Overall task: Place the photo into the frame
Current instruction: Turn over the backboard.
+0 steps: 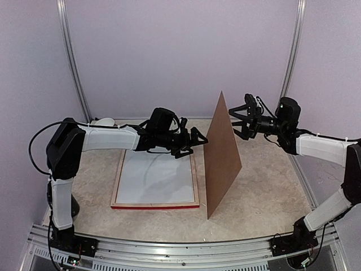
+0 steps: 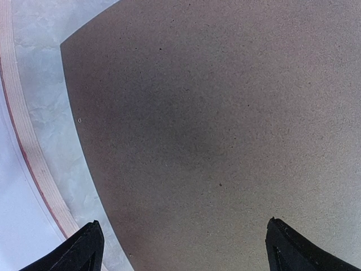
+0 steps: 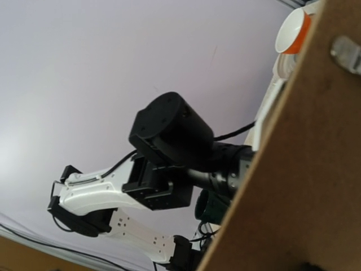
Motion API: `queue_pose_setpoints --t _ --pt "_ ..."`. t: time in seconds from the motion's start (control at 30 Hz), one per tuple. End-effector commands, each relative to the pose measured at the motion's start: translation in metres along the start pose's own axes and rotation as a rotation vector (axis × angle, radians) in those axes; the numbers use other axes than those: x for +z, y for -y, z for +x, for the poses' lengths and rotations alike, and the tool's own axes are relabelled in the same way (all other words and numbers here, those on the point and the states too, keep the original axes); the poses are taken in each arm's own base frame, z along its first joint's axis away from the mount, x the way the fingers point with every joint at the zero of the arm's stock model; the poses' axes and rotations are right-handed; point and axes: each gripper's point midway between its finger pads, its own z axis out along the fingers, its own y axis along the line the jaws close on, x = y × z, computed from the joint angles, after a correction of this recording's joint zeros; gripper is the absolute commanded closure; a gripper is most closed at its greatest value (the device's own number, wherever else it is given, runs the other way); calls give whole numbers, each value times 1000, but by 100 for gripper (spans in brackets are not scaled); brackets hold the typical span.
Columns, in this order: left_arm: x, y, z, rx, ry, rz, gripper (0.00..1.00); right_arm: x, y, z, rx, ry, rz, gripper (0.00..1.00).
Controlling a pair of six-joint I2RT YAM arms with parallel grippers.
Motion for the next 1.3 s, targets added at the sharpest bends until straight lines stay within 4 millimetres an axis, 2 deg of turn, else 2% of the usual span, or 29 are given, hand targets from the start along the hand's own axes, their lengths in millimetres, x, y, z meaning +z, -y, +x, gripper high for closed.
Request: queue_pose_setpoints --t 0.0,0.2,0.43,0.77,1.27 --pt "-15 20 -10 12 40 68 1 12 -17 -5 -46 -7 -40 8" --pt "-31 23 -18 -16 91 127 1 20 -13 -2 -40 -25 -44 8" --pt "-44 43 -24 -19 123 230 1 26 -6 1 -24 -36 -44 8" --pt "-45 48 -25 -29 121 272 1 35 -19 1 -46 -50 -84 8" --pt "-76 89 -38 15 183 423 1 45 -15 4 -37 -68 -94 8"
